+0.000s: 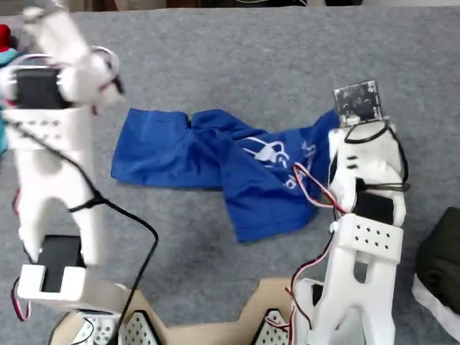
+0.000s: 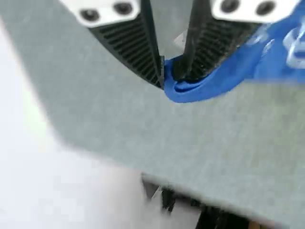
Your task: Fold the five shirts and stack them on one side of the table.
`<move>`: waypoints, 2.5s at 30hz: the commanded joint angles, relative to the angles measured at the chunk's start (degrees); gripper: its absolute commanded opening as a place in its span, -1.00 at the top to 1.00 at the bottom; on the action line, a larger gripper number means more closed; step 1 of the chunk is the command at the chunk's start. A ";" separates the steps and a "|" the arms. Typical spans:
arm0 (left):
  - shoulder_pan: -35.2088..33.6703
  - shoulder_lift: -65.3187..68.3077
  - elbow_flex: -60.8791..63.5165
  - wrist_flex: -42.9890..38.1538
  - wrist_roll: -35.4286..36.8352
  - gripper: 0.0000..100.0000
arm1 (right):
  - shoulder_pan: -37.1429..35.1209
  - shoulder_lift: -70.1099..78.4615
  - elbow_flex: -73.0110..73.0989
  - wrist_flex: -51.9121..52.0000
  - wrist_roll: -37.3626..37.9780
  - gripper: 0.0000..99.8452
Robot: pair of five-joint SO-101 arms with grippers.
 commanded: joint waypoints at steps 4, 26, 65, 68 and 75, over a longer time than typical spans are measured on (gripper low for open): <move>5.98 2.33 10.99 -18.55 0.62 0.60 | -0.84 -1.19 4.53 5.54 -0.70 0.99; 10.55 37.58 -2.99 -20.57 5.36 0.70 | -1.01 -1.19 11.65 7.12 -0.70 0.99; 7.30 50.59 -13.80 -16.00 3.25 0.82 | -0.84 -1.19 12.44 7.47 -0.70 0.99; 7.65 50.59 -19.25 -12.04 3.25 0.97 | -0.92 -1.19 13.05 7.47 -0.70 0.99; 8.79 50.95 -35.08 -2.81 3.34 0.94 | -0.84 -1.19 13.58 7.47 -0.70 0.99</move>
